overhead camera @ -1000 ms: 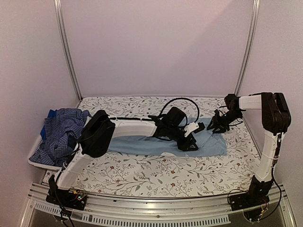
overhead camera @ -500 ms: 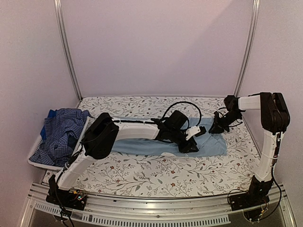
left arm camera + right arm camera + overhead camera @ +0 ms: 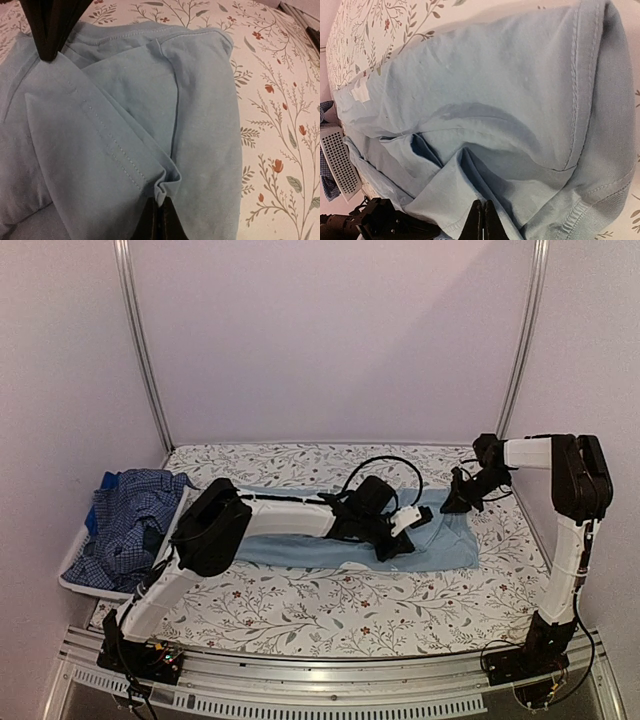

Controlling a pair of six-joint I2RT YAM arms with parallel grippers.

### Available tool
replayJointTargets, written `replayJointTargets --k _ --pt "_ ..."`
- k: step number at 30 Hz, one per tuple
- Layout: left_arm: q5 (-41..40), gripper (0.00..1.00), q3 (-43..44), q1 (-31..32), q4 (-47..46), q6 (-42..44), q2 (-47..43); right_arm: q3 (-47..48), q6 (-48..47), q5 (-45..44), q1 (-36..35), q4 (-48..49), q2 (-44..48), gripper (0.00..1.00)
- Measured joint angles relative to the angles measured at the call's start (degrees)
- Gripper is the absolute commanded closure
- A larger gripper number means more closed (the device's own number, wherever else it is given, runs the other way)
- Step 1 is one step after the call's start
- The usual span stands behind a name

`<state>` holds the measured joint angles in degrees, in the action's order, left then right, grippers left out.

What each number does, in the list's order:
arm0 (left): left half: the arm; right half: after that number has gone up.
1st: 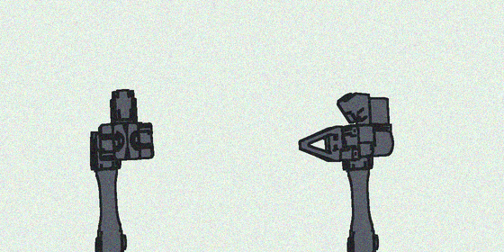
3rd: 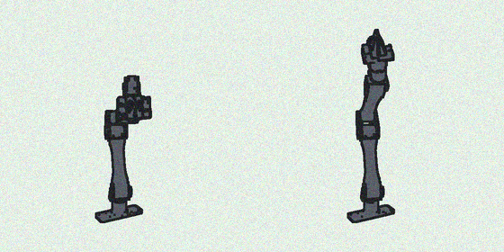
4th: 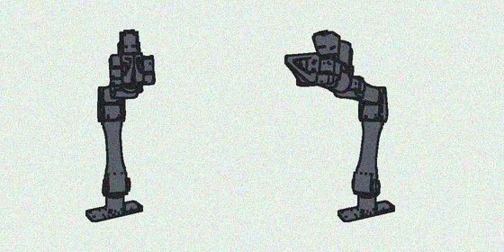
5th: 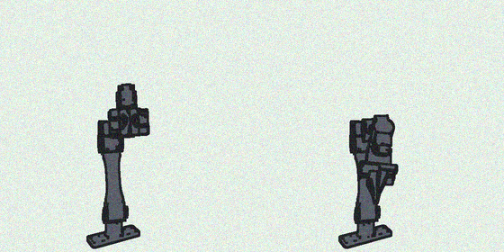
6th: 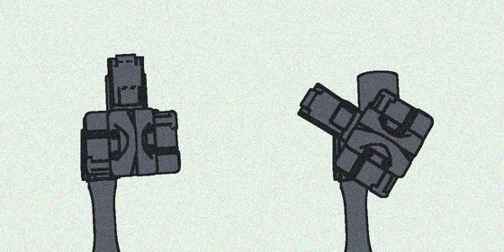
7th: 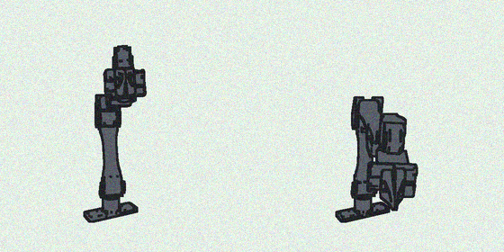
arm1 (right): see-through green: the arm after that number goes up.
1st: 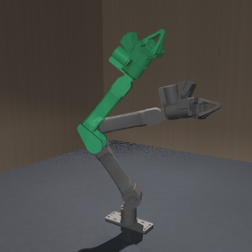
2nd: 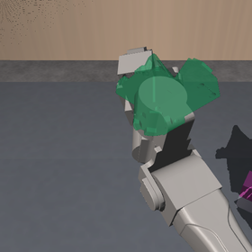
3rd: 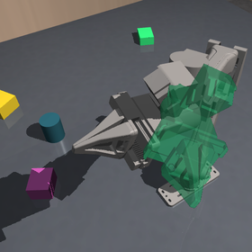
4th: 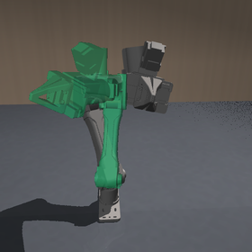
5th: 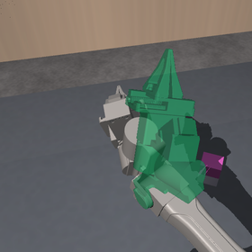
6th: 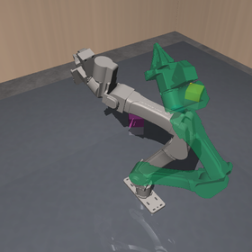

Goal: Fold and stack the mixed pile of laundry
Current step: Smooth out the rectangle-folded T-shirt at the center of the board.

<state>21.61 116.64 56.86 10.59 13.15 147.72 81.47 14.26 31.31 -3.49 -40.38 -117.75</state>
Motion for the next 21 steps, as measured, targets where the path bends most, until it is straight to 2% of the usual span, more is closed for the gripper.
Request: replayJointTargets --k 7,13,21 --pt "-1.3 1.00 -13.0 -2.3 -9.3 -4.1 -8.0 3.8 1.0 1.8 -0.8 -0.2 0.9 1.00" --pt "-2.9 1.00 -15.8 -5.6 -14.1 -7.4 -12.0 5.7 1.9 2.4 -1.7 0.0 0.9 1.00" --pt "-6.1 1.00 -18.7 -6.9 -16.0 -9.6 -12.3 12.1 3.0 2.5 -3.0 -0.2 -1.3 1.00"
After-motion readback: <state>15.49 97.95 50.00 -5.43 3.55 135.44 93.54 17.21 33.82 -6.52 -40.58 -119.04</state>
